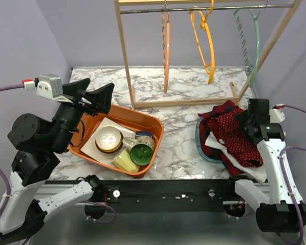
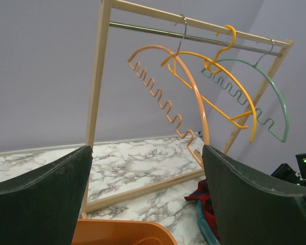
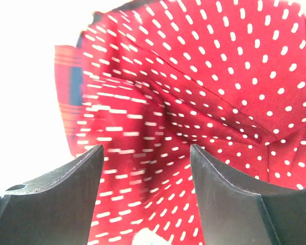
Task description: Remove the skirt from the hanger
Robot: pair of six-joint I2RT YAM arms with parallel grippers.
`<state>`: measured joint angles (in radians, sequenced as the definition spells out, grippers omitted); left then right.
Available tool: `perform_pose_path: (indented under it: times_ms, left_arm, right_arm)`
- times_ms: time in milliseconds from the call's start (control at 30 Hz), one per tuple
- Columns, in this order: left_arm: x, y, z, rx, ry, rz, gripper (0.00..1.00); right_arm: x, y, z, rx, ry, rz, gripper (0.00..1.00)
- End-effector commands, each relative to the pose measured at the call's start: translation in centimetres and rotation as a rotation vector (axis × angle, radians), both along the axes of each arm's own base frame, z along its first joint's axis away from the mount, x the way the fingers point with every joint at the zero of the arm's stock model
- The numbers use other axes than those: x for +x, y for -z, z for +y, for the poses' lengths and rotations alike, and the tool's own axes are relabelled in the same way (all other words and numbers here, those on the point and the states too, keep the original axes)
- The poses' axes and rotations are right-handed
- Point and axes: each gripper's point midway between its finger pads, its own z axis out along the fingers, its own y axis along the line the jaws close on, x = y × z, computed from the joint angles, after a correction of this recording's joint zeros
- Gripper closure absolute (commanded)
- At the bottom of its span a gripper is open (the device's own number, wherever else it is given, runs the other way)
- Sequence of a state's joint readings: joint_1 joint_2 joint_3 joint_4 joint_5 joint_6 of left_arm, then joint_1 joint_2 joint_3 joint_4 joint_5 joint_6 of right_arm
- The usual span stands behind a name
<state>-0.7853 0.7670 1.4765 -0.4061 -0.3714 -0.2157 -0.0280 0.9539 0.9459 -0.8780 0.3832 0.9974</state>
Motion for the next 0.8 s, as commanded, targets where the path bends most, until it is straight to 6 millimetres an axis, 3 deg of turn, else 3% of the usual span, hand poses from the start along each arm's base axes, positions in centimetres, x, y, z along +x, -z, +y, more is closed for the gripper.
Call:
perform_pose_path:
  times_ms: [0, 33, 67, 100, 200, 267, 367, 667, 767]
  left_arm:
    - [-0.4, 0.0, 1.0, -0.015, -0.024, -0.010, 0.01]
    - [-0.5, 0.0, 0.9, -0.019, -0.018, -0.010, 0.01]
    - [-0.5, 0.1, 0.8, -0.023, -0.011, -0.011, 0.01]
    - [-0.7, 0.2, 0.9, -0.025, -0.006, -0.011, 0.01]
    - [-0.8, 0.2, 0.8, -0.024, 0.001, -0.002, 0.01]
    - [-0.8, 0.2, 0.8, -0.021, 0.002, 0.002, 0.01]
    - [-0.9, 0.2, 0.9, -0.024, 0.002, 0.005, 0.01]
    - [-0.6, 1.8, 1.4, -0.024, -0.032, 0.044, 0.01]
    - [-0.4, 2.1, 1.4, -0.023, -0.036, 0.054, 0.01]
  right_arm:
    - [-1.8, -2.3, -1.6, -0.104, -0.001, 0.052, 0.24]
    - [-1.3, -2.7, -1.5, -0.136, -0.062, 0.030, 0.26]
    - [0.3, -4.4, -1.2, -0.148, -0.097, -0.086, 0.27]
    - [1.0, -3.9, 0.0, -0.116, -0.177, -0.120, 0.27]
    - [2.3, -5.1, 0.5, -0.128, -0.250, -0.201, 0.16]
    - [2.9, -5.0, 0.2, -0.163, -0.277, -0.204, 0.03]
    - [4.3, -4.7, -0.4, -0.183, -0.301, -0.183, 0.00]
    - [8.6, -1.2, -0.5, -0.164, -0.362, -0.193, 0.01]
    - [9.1, 2.4, -0.6, -0.155, -0.388, -0.112, 0.04]
